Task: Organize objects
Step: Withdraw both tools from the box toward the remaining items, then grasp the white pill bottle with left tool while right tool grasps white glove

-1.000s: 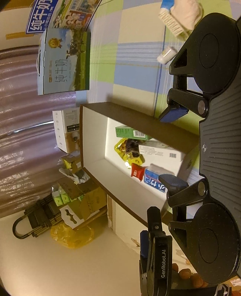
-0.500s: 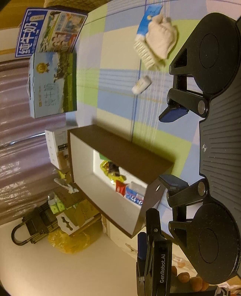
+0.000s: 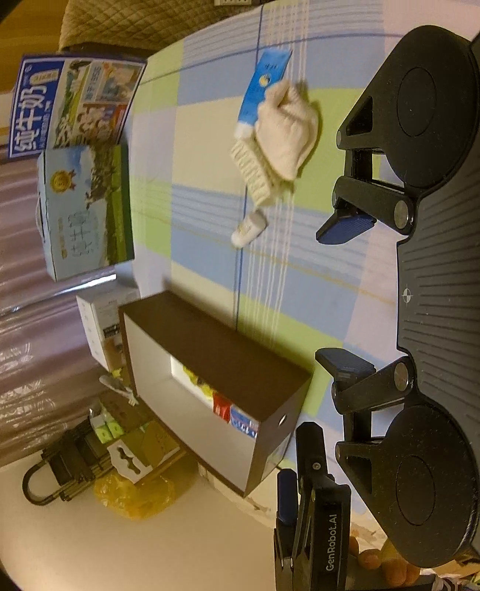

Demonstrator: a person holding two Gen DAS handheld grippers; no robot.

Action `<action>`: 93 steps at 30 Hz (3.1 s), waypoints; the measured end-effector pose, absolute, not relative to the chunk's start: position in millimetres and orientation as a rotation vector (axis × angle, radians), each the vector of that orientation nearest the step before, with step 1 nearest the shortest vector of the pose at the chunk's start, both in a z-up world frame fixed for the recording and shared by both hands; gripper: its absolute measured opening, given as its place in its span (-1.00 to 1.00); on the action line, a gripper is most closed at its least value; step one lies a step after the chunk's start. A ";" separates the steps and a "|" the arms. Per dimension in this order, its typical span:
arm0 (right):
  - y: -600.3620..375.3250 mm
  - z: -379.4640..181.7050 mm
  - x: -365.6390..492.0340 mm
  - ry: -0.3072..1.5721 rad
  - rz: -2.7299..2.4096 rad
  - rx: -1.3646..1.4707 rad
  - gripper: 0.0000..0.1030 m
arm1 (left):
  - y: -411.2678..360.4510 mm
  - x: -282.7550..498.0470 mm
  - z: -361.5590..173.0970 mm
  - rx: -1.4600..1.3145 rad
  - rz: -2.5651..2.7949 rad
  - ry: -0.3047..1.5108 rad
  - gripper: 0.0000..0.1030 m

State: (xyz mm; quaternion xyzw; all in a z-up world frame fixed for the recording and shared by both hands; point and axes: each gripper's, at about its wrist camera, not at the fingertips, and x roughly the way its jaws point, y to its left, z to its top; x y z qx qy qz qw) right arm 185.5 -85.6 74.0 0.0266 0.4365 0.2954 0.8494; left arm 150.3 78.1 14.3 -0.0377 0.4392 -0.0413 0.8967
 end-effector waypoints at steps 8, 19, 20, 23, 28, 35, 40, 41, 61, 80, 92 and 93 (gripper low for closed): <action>-121.5 70.0 191.2 0.940 0.588 0.077 0.15 | 40.8 156.6 5.9 -0.062 -0.121 0.932 0.67; -166.6 63.7 202.5 0.940 0.484 0.114 0.15 | 0.6 173.3 -13.8 -0.045 -0.159 0.967 0.66; -170.1 62.7 204.3 0.941 0.476 0.119 0.15 | -2.7 175.4 -15.8 -0.040 -0.160 0.970 0.66; -180.2 59.5 208.8 0.940 0.453 0.136 0.15 | -11.4 181.9 -21.3 -0.027 -0.171 0.974 0.64; -190.6 54.1 218.8 0.922 0.427 0.131 0.15 | -21.0 196.6 -29.9 -0.002 -0.175 0.980 0.57; -197.4 44.5 240.7 0.880 0.409 0.085 0.15 | -29.4 220.4 -42.2 0.020 -0.184 0.992 0.48; -196.3 36.3 260.4 0.820 0.453 0.024 0.15 | -31.6 237.5 -50.6 0.030 -0.186 1.002 0.47; -195.6 34.4 265.0 0.815 0.459 0.015 0.15 | -31.7 241.5 -52.6 0.034 -0.185 1.003 0.47; -141.8 -30.4 320.5 0.875 0.675 -0.379 0.41 | -21.4 283.7 -82.6 0.019 -0.169 1.063 0.47; -172.6 -16.1 294.5 0.971 0.566 -0.283 -0.38 | -21.0 298.9 -92.1 0.047 -0.190 1.063 0.43; -226.7 25.0 317.2 0.928 0.344 0.015 -0.38 | -26.5 333.2 -100.0 0.135 -0.243 1.044 0.33; -228.3 25.8 318.2 0.930 0.338 0.026 -0.38 | -27.0 337.6 -102.1 0.138 -0.251 1.050 0.30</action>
